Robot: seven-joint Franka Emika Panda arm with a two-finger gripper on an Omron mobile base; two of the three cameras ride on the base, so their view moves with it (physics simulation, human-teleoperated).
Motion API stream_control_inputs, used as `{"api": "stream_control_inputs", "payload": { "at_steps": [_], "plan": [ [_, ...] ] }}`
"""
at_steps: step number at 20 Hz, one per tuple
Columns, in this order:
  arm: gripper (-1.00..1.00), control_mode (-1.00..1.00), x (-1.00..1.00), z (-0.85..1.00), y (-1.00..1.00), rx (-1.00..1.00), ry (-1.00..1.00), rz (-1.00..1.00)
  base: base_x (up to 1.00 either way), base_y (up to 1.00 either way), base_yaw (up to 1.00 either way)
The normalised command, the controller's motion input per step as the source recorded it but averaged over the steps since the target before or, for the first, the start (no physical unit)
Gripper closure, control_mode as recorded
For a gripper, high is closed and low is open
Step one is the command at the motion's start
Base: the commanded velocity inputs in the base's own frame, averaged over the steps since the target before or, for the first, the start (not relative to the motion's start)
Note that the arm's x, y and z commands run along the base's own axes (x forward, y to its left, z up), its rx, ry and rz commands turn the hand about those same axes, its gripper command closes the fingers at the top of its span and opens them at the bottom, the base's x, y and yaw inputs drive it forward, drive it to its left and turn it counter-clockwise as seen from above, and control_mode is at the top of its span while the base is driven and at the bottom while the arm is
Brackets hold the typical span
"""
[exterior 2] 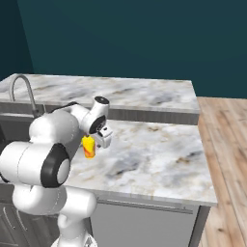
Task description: Pick the cup and bowl from the counter and place them on the counter next to the sink.
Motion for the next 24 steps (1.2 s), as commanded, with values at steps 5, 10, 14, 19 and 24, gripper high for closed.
{"api": "stream_control_inputs", "payload": {
  "at_steps": [5,10,14,19,24],
  "plan": [
    [-1.0,-1.0,-0.88,0.11,-0.19,0.03,-0.15,0.0,0.0,0.0,0.0],
    [-1.0,-1.0,-0.91,0.14,-0.08,0.0,-0.15,0.05,0.0,0.0,0.0],
    [-1.0,-1.0,-0.75,0.32,0.02,-0.06,-0.14,0.18,0.0,0.0,0.0],
    [-1.0,-1.0,-0.16,0.49,0.13,-0.09,-0.11,0.33,0.0,0.0,0.0],
    [-1.0,-1.0,0.0,0.65,0.1,-0.1,-0.01,0.45,0.0,0.0,0.0]
  ]
}}
